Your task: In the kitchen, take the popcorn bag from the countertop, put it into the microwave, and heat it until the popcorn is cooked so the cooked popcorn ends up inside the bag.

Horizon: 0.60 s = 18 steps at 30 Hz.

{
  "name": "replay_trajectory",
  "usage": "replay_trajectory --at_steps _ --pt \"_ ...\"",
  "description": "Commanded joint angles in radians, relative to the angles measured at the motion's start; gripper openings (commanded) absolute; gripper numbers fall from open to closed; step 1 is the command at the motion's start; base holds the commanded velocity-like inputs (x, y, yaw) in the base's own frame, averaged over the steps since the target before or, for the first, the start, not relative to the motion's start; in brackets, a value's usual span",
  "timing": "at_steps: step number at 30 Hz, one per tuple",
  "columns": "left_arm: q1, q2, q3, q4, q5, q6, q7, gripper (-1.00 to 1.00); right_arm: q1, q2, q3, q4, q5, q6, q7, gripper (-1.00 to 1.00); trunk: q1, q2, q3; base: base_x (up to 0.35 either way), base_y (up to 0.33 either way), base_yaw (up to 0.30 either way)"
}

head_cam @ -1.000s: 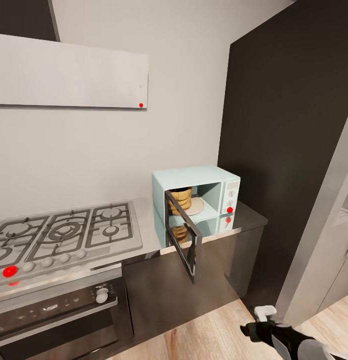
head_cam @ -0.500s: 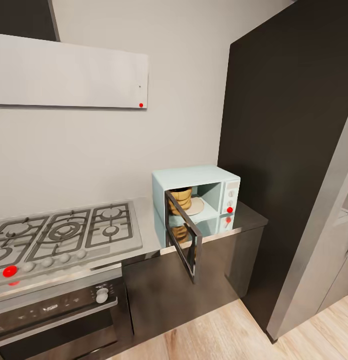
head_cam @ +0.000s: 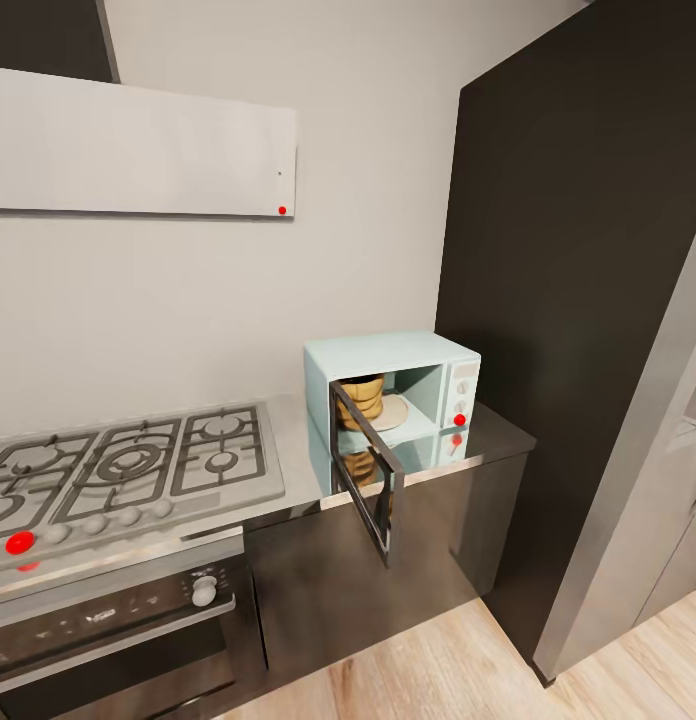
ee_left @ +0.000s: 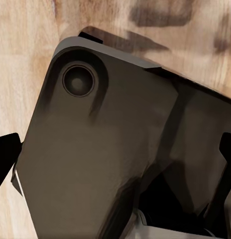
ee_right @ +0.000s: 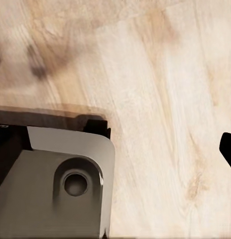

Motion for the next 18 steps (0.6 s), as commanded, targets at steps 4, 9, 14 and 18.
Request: replay_trajectory --at_steps 4,9,14,18 --pt "0.001 0.000 0.001 -0.002 0.004 -0.001 0.000 1.00 -0.001 -0.001 -0.008 0.002 0.008 0.004 -0.005 1.00 0.000 -0.001 -0.001 0.000 0.000 0.127" --pt "0.001 -0.001 0.000 -0.002 0.004 -0.001 0.000 1.00 -0.001 0.000 -0.008 0.002 0.009 -0.005 -0.006 1.00 0.000 -0.001 -0.001 0.000 0.000 0.248" --pt "0.001 -0.001 0.002 -0.003 0.004 -0.001 0.000 1.00 -0.001 0.001 -0.008 0.002 0.009 -0.007 -0.006 1.00 0.000 -0.001 -0.001 0.000 0.000 0.268" --pt "0.001 -0.001 0.002 -0.002 0.004 -0.001 0.001 1.00 -0.001 0.001 -0.008 0.002 0.009 -0.003 -0.006 1.00 0.000 -0.001 -0.001 0.000 0.000 0.270"
